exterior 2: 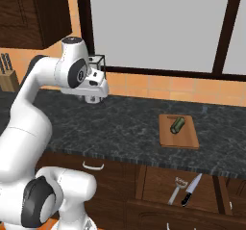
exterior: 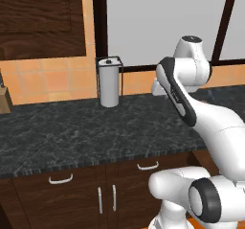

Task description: Place the appropriate cutting tool for cutting the cucumber skin on the cutting board.

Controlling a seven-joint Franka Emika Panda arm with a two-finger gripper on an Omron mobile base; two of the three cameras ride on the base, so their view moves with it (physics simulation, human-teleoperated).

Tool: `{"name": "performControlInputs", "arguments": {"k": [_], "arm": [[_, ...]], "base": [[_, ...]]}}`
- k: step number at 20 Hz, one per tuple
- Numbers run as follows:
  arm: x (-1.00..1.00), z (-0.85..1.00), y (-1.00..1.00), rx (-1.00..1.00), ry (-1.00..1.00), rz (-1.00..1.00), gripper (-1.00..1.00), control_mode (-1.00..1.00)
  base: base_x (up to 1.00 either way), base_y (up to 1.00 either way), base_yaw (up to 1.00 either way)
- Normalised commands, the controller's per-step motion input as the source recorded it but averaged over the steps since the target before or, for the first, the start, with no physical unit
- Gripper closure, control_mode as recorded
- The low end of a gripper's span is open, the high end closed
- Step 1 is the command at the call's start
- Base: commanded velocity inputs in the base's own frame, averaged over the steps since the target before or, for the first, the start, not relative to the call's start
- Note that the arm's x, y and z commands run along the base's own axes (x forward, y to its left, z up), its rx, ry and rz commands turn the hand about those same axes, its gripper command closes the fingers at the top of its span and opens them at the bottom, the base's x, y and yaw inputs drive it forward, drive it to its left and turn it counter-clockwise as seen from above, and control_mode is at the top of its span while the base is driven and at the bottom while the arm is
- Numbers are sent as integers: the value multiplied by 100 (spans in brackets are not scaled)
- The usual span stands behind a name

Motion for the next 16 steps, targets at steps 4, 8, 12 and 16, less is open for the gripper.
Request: {"name": "performControlInputs", "arguments": {"k": [4, 8, 12, 16], "arm": [[-29, -10, -19, 6, -4, -4, -100, -100], [-69, -58, -97, 27, 1, -27, -100, -100], [-40, -82, -100, 8, 9, -28, -100, -100], [7, -82, -82, -5, 3, -10, -100, -100]], "base": [[0, 0, 0], [0, 0, 0], [0, 0, 0], [0, 0, 0]]}}
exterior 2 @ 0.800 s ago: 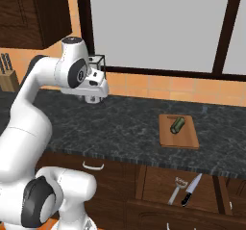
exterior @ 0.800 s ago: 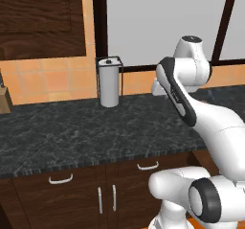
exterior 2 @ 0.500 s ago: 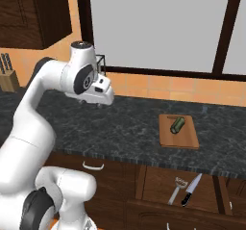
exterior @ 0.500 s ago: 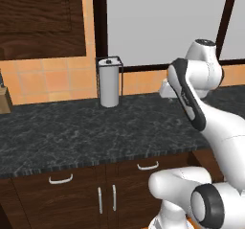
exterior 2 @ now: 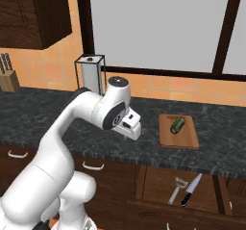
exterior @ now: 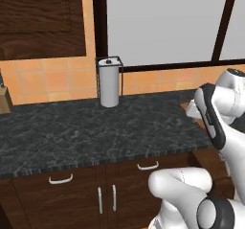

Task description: Place the appropriate cutting tool for cutting the cucumber skin on the cutting board.

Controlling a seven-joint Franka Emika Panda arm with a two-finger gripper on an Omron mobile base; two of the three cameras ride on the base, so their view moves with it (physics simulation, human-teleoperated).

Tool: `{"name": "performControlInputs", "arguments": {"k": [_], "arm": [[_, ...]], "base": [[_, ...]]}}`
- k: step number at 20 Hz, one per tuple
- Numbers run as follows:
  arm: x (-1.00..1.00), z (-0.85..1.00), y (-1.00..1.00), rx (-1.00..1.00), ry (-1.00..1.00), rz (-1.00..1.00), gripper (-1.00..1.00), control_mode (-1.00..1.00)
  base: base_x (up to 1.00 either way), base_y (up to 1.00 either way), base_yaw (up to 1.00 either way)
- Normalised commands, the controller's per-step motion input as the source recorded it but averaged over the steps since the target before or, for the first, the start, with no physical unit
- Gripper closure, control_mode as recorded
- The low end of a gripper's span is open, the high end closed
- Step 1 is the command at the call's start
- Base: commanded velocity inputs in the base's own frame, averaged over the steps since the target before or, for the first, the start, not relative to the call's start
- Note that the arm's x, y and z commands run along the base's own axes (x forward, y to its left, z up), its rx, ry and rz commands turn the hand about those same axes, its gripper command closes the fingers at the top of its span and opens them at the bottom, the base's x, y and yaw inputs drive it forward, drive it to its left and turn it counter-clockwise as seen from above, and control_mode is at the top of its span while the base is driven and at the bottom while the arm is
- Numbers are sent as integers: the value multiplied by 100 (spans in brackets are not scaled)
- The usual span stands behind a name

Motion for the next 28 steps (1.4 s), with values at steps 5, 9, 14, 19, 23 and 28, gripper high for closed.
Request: {"name": "performControlInputs", "arguments": {"k": [5, 9, 14, 19, 23, 28], "arm": [[-8, -79, -91, 0, 1, -11, -100, -100], [-20, -48, -76, 1, 9, -8, -100, -100], [-13, -44, -74, 7, 13, -3, -100, -100], [-1, -53, -87, 12, 9, 0, -100, -100], [-6, -45, -56, 11, 0, 2, -100, -100], [0, -47, -42, 4, 0, 10, -100, -100]], "base": [[0, 0, 0], [0, 0, 0], [0, 0, 0], [0, 0, 0], [0, 0, 0], [0, 0, 0]]}}
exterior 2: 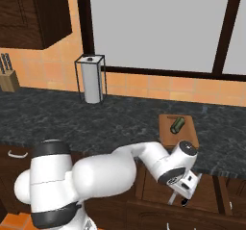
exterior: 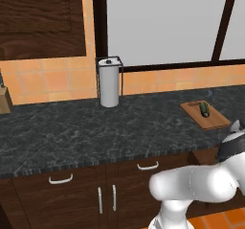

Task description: Place the appropriate cutting tool for cutting the cucumber skin on the cutting board.

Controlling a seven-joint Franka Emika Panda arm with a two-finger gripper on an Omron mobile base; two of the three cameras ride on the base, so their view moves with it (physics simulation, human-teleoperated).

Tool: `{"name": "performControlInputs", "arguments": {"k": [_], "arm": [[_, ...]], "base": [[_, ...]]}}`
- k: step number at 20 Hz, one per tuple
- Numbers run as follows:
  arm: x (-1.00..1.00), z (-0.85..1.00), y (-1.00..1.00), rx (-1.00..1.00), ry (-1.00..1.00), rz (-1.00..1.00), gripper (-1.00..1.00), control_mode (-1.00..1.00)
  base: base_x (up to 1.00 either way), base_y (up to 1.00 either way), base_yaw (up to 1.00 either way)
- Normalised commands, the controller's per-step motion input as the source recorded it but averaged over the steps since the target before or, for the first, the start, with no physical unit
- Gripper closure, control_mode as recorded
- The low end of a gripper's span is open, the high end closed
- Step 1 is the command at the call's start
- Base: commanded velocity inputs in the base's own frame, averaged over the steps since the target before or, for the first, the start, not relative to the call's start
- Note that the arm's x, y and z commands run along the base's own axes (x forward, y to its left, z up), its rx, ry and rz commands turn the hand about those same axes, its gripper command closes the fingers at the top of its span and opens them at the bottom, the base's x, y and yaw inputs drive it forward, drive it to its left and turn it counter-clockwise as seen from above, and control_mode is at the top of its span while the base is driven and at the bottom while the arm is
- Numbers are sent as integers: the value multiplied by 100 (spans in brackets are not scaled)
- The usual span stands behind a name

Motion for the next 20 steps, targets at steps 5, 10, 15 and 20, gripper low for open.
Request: {"name": "performControlInputs", "arguments": {"k": [5, 10, 15, 20], "arm": [[0, -58, -14, 0, 4, 13, -100, -100], [0, -57, 0, 0, 8, 11, -100, -100], [-12, -47, 0, 0, 12, 8, -100, -100], [-73, -20, 0, 0, 13, 9, -100, -100]], "base": [[0, 0, 0], [0, 0, 0], [0, 0, 0], [0, 0, 0]]}}
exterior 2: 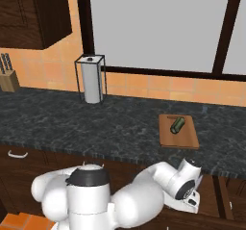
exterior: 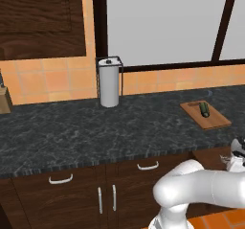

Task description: Place the appropriate cutting tool for cutting the cucumber skin on the cutting board.

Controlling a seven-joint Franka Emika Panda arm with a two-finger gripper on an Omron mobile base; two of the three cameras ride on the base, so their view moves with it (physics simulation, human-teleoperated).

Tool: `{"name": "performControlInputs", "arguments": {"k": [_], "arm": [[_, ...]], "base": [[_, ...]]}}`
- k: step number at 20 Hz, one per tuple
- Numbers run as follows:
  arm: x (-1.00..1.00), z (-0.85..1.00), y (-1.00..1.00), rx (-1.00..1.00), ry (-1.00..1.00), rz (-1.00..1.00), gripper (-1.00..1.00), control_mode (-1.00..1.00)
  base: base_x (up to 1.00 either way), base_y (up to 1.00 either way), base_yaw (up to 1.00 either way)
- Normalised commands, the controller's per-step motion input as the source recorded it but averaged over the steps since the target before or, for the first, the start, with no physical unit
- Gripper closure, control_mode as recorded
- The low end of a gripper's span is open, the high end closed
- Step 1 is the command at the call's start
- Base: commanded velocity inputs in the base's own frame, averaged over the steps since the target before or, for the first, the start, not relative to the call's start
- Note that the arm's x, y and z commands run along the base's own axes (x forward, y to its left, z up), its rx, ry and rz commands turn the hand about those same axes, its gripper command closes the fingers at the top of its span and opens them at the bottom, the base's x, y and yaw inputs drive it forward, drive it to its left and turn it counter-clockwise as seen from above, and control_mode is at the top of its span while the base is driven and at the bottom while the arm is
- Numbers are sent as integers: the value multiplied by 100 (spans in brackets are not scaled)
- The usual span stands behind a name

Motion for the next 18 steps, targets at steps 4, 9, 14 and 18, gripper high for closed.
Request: {"name": "performControlInputs", "arguments": {"k": [4, 9, 14, 18], "arm": [[-95, 0, 9, 0, 20, 7, -100, -100], [-94, 0, 3, 0, 21, 8, -100, -100], [-55, 5, 0, 0, 13, 7, -100, -100], [52, 28, -5, 1, 3, 0, -100, -100]], "base": [[0, 0, 0], [0, 0, 0], [0, 0, 0], [0, 0, 0]]}}
